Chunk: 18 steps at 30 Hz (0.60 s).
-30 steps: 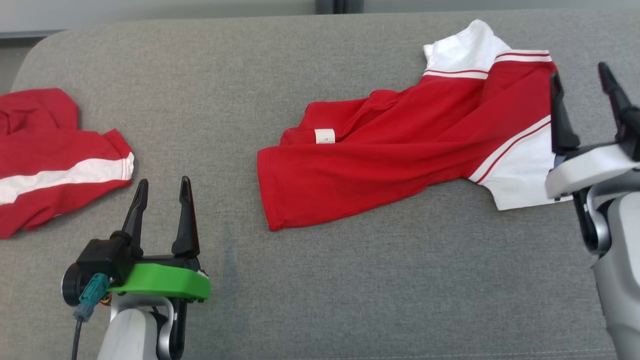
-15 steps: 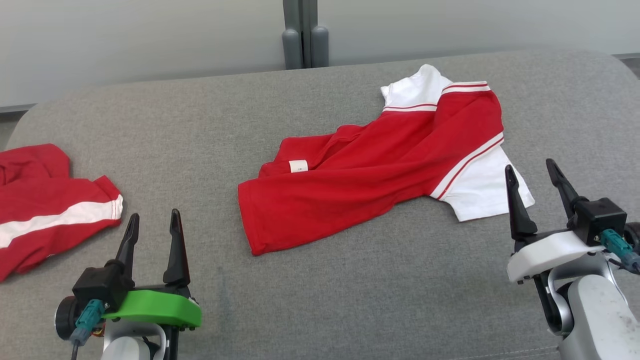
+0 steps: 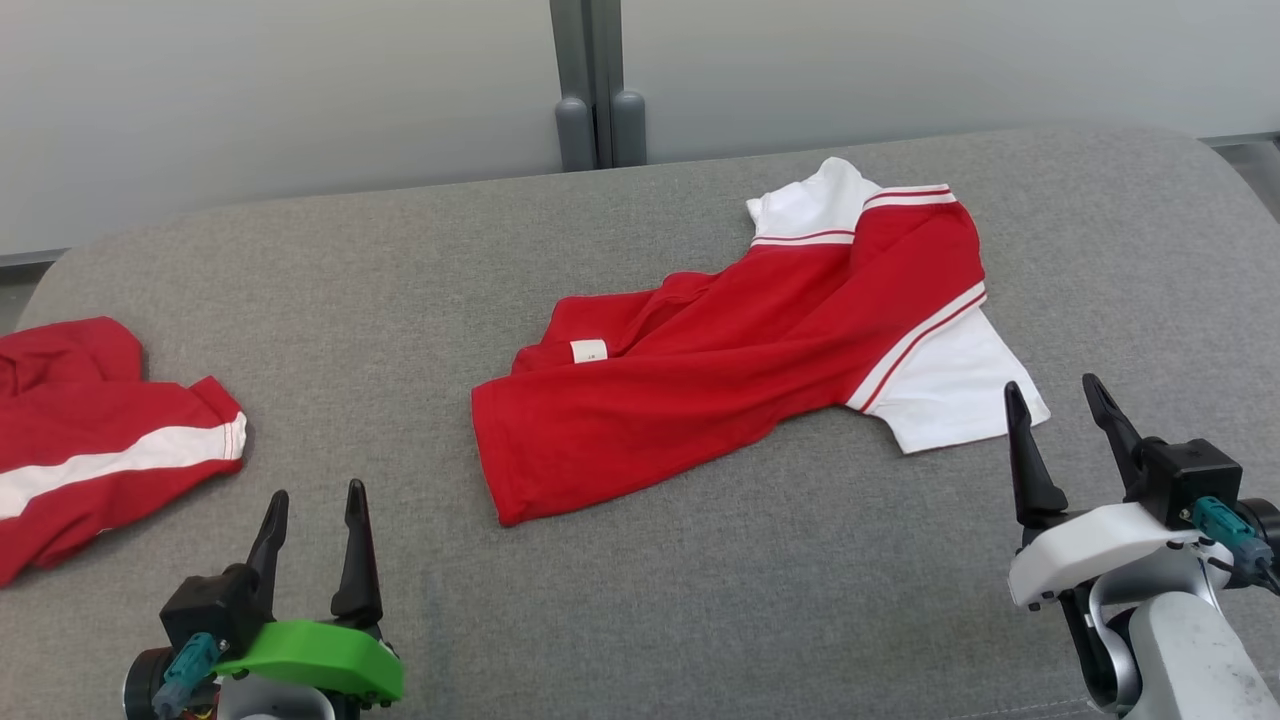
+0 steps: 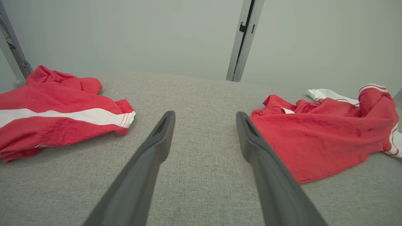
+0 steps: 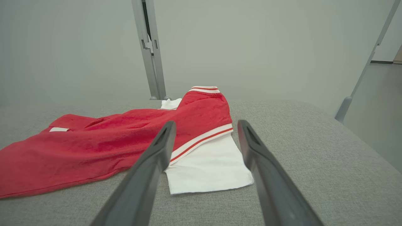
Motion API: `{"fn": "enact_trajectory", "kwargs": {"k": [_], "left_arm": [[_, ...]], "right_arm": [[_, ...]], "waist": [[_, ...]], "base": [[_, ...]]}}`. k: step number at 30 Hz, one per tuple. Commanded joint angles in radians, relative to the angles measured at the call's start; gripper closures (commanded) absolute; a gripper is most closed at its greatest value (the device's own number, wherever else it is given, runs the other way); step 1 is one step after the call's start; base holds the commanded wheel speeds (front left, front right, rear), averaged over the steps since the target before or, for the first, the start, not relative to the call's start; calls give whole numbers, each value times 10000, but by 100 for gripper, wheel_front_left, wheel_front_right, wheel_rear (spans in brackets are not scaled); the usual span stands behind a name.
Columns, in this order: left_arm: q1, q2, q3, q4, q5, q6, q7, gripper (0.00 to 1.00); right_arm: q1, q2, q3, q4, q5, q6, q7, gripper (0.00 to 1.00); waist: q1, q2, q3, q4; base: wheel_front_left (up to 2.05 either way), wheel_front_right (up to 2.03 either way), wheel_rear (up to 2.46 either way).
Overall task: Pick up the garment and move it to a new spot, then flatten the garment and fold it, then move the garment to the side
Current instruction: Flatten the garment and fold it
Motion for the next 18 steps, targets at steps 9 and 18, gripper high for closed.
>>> {"fn": "enact_trajectory", "kwargs": {"k": [9, 18], "left_arm": [[-156, 28, -28, 33, -137, 59, -3, 0], [-279, 30, -277, 80, -343, 42, -3, 0]], "right_arm": [[-108, 28, -68, -172, 144, 1, 58, 0], [-300, -71, -162, 24, 405, 1, 515, 0]], "waist": [[0, 0, 132, 58], [0, 0, 338, 89]], "base": [[0, 0, 0], [0, 0, 0]]}}
